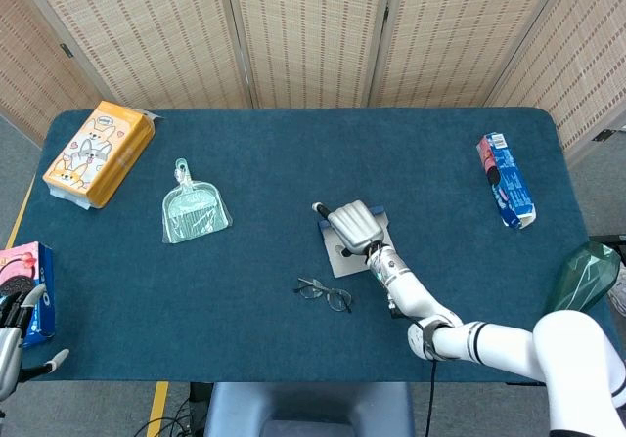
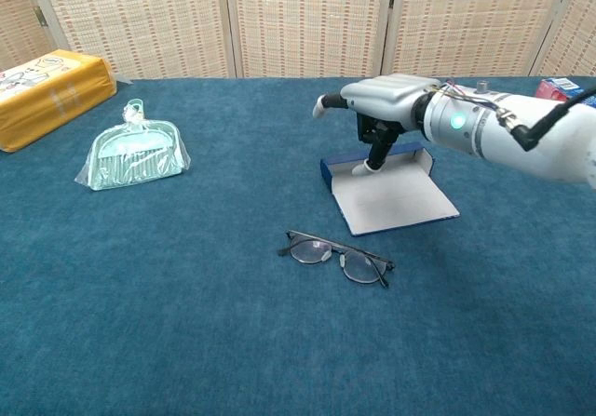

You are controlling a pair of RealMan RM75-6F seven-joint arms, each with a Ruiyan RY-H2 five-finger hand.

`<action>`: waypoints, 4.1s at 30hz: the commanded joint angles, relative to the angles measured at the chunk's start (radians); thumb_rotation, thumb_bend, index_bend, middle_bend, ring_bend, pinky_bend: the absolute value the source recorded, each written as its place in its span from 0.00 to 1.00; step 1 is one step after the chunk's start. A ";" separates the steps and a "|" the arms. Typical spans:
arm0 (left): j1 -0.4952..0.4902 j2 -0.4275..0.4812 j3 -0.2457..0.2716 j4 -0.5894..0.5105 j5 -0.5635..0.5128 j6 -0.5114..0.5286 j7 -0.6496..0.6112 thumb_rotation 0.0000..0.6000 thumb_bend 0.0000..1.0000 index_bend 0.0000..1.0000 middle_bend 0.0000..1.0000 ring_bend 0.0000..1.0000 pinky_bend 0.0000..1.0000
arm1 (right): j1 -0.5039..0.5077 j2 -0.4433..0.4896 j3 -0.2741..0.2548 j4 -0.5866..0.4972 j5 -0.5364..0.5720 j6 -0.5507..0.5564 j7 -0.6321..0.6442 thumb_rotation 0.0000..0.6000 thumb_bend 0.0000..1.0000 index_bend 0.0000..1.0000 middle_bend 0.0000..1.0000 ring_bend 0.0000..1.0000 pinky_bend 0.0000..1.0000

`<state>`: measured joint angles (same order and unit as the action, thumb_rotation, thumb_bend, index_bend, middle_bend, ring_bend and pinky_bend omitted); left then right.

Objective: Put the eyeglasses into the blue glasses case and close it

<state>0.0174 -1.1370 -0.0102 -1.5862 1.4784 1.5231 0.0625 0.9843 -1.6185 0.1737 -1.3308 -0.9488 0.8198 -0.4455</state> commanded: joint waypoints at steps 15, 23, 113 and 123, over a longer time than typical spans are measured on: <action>0.008 0.003 0.004 -0.001 0.004 0.011 -0.011 1.00 0.16 0.09 0.15 0.11 0.28 | -0.041 0.006 -0.064 -0.196 0.120 -0.032 0.004 1.00 0.25 0.46 1.00 1.00 0.85; 0.007 0.001 0.005 0.006 0.005 0.009 -0.017 1.00 0.16 0.09 0.15 0.11 0.28 | -0.022 -0.012 -0.081 -0.201 0.189 -0.004 -0.067 1.00 0.29 0.47 1.00 1.00 0.85; 0.007 -0.002 0.012 0.002 -0.001 -0.005 -0.006 1.00 0.16 0.09 0.15 0.11 0.28 | -0.074 -0.074 0.034 0.160 0.029 0.020 0.096 1.00 0.30 0.00 0.96 1.00 0.85; 0.015 0.000 0.014 0.007 -0.009 -0.003 -0.013 1.00 0.16 0.09 0.15 0.11 0.28 | -0.052 -0.169 0.040 0.281 0.044 -0.004 0.058 1.00 0.30 0.00 0.96 1.00 0.85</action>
<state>0.0319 -1.1367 0.0034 -1.5791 1.4697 1.5205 0.0498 0.9308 -1.7792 0.2128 -1.0580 -0.9064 0.8203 -0.3843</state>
